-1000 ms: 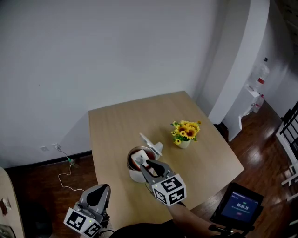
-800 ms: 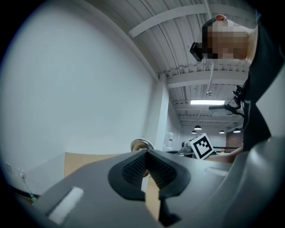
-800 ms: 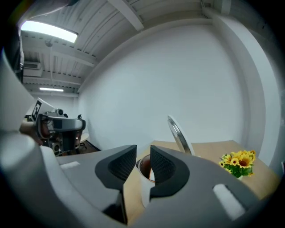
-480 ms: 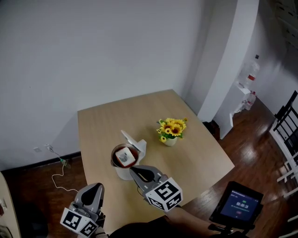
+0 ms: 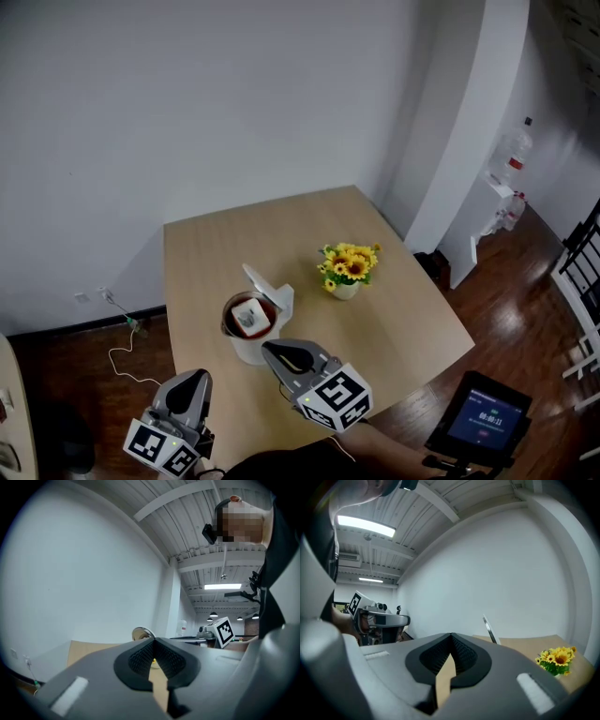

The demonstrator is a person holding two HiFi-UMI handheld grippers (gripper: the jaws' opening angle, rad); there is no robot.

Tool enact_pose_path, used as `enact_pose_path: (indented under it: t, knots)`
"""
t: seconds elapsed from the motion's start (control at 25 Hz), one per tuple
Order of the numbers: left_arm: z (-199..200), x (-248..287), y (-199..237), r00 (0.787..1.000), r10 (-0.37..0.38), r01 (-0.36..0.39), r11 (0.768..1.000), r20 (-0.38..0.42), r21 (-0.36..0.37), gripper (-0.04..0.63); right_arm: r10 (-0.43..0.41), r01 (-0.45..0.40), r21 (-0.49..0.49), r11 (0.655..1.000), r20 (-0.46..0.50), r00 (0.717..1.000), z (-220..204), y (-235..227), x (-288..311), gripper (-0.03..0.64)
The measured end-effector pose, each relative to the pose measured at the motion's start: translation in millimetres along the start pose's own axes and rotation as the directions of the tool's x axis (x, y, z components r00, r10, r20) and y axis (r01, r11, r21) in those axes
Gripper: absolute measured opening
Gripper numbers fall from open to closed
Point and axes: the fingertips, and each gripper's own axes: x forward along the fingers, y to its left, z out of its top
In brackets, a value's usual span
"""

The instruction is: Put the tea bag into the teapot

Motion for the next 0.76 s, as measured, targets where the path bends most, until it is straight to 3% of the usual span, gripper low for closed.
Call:
enact_pose_path:
  t: [0.76]
  knots:
    - [1.8, 2.0, 4.7, 1.0, 0.006, -0.006, 1.0, 0.004, 0.01, 0.005, 0.004, -0.004, -0.004, 1.0, -0.001, 1.0, -0.4, -1.6, 0.3, 0.002]
